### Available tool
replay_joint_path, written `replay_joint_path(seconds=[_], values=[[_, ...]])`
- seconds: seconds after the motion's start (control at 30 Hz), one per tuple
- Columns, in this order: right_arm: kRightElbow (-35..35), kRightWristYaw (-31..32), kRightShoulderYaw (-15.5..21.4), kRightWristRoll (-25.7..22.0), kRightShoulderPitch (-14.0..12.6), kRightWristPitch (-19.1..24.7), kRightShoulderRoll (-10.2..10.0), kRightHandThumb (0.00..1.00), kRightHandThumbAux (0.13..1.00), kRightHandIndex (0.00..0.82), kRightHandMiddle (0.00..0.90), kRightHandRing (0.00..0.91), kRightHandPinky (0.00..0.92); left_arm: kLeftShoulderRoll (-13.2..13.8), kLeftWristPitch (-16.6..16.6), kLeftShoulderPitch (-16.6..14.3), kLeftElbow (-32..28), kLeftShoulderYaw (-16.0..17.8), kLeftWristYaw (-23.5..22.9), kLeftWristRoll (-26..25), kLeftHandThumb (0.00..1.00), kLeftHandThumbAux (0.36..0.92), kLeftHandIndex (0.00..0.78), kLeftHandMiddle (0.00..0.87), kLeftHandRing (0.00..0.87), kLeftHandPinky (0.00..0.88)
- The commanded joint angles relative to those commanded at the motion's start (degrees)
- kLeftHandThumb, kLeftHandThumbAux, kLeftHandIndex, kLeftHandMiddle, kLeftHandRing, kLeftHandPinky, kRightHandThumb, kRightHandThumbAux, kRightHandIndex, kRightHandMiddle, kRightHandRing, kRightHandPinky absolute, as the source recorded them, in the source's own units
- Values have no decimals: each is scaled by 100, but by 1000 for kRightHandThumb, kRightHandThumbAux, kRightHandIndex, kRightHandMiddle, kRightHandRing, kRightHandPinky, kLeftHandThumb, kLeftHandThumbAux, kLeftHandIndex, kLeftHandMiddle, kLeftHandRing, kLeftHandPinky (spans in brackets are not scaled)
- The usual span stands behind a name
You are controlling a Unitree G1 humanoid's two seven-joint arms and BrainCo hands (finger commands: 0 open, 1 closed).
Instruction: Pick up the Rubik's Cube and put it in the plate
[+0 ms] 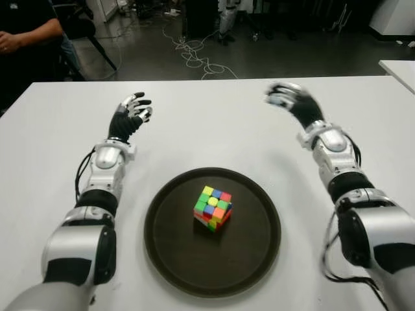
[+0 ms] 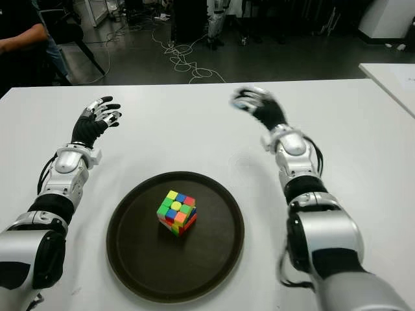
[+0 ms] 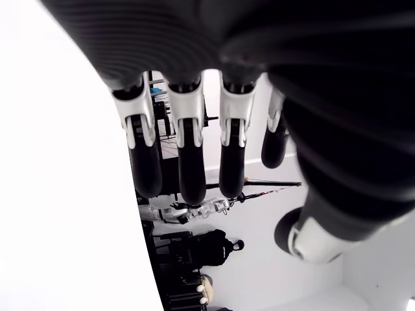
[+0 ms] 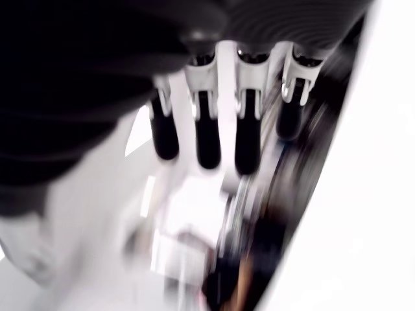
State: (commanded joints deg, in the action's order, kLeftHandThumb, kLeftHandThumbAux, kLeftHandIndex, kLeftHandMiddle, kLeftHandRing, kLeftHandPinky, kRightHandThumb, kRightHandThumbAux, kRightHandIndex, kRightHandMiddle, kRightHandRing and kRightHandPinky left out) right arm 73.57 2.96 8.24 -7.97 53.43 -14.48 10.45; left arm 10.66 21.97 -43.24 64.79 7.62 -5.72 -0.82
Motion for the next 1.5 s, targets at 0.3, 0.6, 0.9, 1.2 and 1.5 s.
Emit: replay_joint_path(seconds=[0.3,0.6,0.9,1.2,1.5], values=[[147,-544,-45,439,36,136,-5,0,629,258,260,237,146,10,-3,3,16,12,-43,-19,189,696,177,257,249,273],[143,-387,-192,771,20,155,-51,0,480,9,9,8,4,31,-33,6,-4,-5,-52,1,167,686,169,255,245,263],[148,-330,-325,1074,43,222,-40,2,457,0,0,0,0,38,-37,3,7,15,-64,-18,166,699,168,249,241,266],[115,-407,-462,1342,11,110,-79,0,420,0,0,0,0,59,-8,-9,60,9,-77,-1,161,685,170,262,251,266],[108,-434,-568,1528,-24,-51,-50,0,427,0,0,0,0,68,38,-15,101,27,-121,-24,170,682,172,262,250,266]])
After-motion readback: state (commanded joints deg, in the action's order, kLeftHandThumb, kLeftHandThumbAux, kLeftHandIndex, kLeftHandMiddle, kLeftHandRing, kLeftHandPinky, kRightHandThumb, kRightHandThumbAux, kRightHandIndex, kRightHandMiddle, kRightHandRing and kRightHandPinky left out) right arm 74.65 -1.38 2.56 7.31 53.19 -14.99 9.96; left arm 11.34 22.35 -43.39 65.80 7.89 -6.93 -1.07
